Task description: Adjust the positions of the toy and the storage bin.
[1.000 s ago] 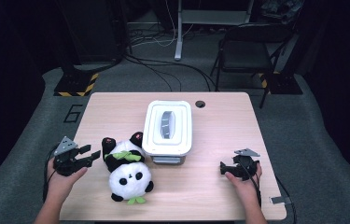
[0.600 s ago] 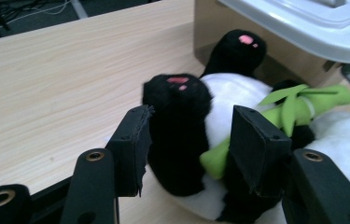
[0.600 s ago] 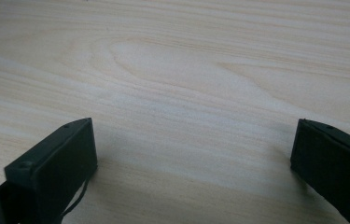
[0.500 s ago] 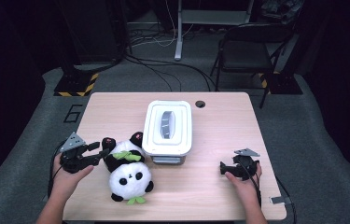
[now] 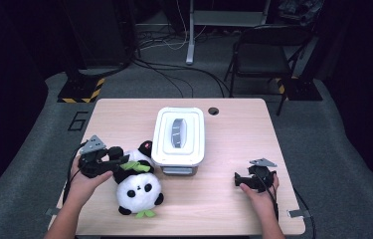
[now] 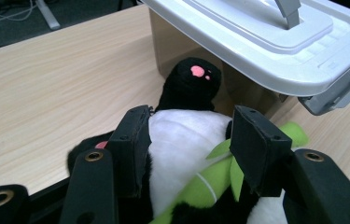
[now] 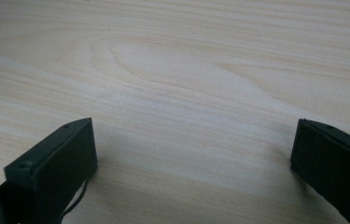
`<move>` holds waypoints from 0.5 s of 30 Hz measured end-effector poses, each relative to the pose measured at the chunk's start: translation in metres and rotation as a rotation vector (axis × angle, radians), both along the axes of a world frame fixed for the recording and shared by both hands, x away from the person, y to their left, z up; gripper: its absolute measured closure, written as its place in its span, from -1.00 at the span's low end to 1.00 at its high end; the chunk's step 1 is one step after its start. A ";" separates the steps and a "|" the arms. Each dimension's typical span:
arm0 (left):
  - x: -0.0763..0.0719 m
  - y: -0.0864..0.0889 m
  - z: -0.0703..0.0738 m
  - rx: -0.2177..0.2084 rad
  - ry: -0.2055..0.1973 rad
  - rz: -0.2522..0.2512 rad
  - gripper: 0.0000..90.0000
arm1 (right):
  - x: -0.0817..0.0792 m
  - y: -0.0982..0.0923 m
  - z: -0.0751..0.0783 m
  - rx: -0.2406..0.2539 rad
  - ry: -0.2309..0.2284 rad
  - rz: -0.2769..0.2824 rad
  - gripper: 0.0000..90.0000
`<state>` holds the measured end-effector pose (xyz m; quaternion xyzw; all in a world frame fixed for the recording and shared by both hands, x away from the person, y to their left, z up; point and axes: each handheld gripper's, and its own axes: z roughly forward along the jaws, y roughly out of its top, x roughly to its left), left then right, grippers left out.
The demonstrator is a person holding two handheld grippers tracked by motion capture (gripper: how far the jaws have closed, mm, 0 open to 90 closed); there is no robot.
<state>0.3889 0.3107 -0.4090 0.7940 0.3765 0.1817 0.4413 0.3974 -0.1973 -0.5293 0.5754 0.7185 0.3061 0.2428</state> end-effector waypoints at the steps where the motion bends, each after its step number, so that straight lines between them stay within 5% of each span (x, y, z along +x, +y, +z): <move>1: 0.002 -0.005 -0.002 0.002 0.012 -0.011 0.04 | 0.000 0.000 0.000 0.001 0.000 0.000 -1.00; 15: 0.000 -0.021 -0.006 0.020 0.007 -0.071 0.02 | 0.000 0.001 0.000 0.004 0.002 0.004 -1.00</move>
